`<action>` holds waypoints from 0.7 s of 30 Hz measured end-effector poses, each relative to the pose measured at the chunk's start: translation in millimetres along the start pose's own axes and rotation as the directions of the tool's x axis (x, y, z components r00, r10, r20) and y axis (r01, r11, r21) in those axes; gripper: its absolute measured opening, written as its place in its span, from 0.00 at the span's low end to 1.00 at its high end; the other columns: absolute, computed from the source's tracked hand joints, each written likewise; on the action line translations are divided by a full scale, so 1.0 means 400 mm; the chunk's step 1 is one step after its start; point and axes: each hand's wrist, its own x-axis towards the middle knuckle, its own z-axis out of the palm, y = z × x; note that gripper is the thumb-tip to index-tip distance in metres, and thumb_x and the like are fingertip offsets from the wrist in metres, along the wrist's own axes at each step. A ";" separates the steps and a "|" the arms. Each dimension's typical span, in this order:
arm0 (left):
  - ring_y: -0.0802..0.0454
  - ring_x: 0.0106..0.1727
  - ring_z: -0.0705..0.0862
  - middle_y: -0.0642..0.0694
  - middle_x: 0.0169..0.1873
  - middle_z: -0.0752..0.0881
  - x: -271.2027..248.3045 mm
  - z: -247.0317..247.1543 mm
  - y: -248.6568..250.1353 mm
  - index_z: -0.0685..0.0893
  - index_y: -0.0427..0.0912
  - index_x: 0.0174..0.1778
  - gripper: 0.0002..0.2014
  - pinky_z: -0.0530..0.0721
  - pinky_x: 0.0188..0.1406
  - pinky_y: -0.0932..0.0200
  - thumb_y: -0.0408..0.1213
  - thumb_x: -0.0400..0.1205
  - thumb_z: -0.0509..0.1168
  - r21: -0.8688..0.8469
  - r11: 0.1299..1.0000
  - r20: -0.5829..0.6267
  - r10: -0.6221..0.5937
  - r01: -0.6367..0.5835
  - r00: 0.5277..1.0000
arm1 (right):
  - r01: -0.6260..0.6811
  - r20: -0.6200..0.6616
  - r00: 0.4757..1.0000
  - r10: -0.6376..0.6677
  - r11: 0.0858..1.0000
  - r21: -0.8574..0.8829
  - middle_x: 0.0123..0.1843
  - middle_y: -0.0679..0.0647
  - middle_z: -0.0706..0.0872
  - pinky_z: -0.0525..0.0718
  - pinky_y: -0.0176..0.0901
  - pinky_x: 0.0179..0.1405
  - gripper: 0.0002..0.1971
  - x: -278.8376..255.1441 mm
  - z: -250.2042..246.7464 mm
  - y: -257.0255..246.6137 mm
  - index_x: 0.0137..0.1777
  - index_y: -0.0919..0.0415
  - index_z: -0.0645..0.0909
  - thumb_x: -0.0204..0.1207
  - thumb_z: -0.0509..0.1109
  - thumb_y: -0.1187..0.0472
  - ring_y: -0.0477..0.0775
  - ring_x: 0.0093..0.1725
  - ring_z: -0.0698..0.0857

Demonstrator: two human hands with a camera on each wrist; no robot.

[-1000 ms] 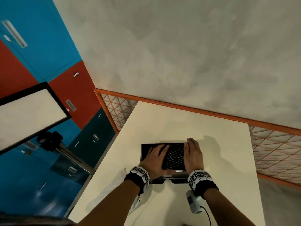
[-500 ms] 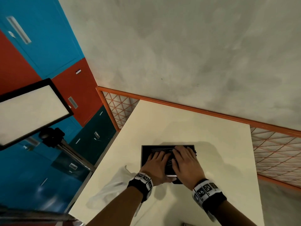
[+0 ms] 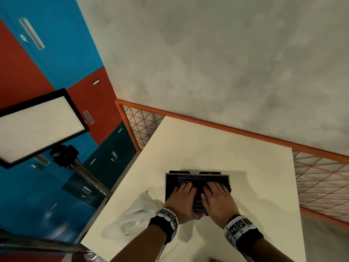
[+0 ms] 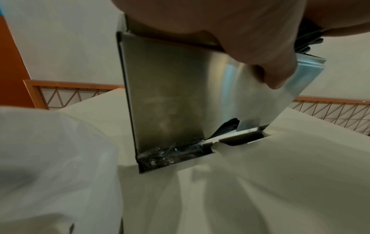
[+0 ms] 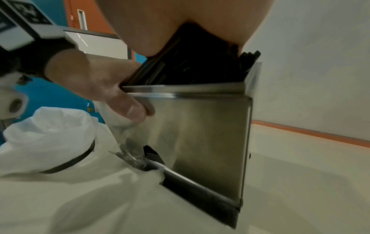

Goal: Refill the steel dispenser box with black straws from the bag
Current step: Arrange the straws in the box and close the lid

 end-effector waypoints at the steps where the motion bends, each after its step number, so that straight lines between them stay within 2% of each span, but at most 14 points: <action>1: 0.48 0.66 0.74 0.51 0.64 0.75 0.000 0.000 -0.001 0.74 0.49 0.68 0.39 0.77 0.67 0.44 0.73 0.69 0.63 -0.008 1.000 0.010 -0.001 0.001 1.000 | 0.006 0.020 1.000 -0.006 1.000 -0.004 0.55 0.51 0.82 0.80 0.51 0.62 0.20 0.001 -0.007 -0.001 0.54 0.55 0.84 0.83 0.51 0.48 0.54 0.56 0.82; 5: 0.46 0.69 0.73 0.50 0.67 0.74 0.000 0.001 -0.001 0.73 0.47 0.71 0.41 0.75 0.71 0.41 0.72 0.69 0.63 -0.013 1.000 0.065 -0.008 0.009 0.998 | -0.032 0.078 0.996 0.036 0.998 -0.056 0.56 0.54 0.84 0.81 0.53 0.63 0.22 0.026 -0.050 -0.002 0.54 0.57 0.85 0.78 0.50 0.49 0.56 0.57 0.83; 7: 0.46 0.71 0.72 0.49 0.68 0.74 0.000 0.002 -0.002 0.73 0.48 0.73 0.42 0.73 0.74 0.40 0.72 0.69 0.63 -0.011 1.000 0.091 -0.013 0.014 0.996 | -0.100 0.118 0.987 0.108 0.992 -0.077 0.57 0.55 0.84 0.79 0.51 0.66 0.21 0.036 -0.073 0.002 0.56 0.57 0.83 0.79 0.50 0.51 0.57 0.59 0.82; 10: 0.46 0.73 0.70 0.50 0.70 0.72 0.003 0.000 -0.003 0.72 0.48 0.74 0.42 0.71 0.76 0.41 0.72 0.70 0.64 -0.017 1.000 0.108 -0.016 0.018 0.994 | -0.151 0.161 0.972 0.169 0.982 -0.116 0.64 0.57 0.80 0.75 0.48 0.69 0.17 0.044 -0.078 0.014 0.62 0.59 0.79 0.82 0.56 0.53 0.58 0.65 0.78; 16: 0.46 0.73 0.70 0.49 0.70 0.74 0.003 0.002 -0.005 0.74 0.47 0.73 0.42 0.73 0.75 0.43 0.73 0.69 0.64 -0.010 1.000 0.092 0.002 -0.002 0.996 | -0.141 0.292 0.929 0.229 0.946 -0.292 0.67 0.64 0.79 0.71 0.54 0.70 0.20 0.075 -0.076 0.003 0.67 0.64 0.74 0.84 0.54 0.52 0.65 0.69 0.73; 21: 0.46 0.70 0.73 0.48 0.66 0.76 0.010 0.006 -0.011 0.76 0.45 0.69 0.40 0.76 0.72 0.44 0.71 0.68 0.66 -0.021 1.000 0.056 0.022 -0.021 0.998 | -0.116 0.396 0.888 0.234 0.947 -0.300 0.67 0.66 0.80 0.73 0.56 0.68 0.23 0.121 -0.074 0.005 0.66 0.66 0.77 0.84 0.55 0.49 0.67 0.68 0.75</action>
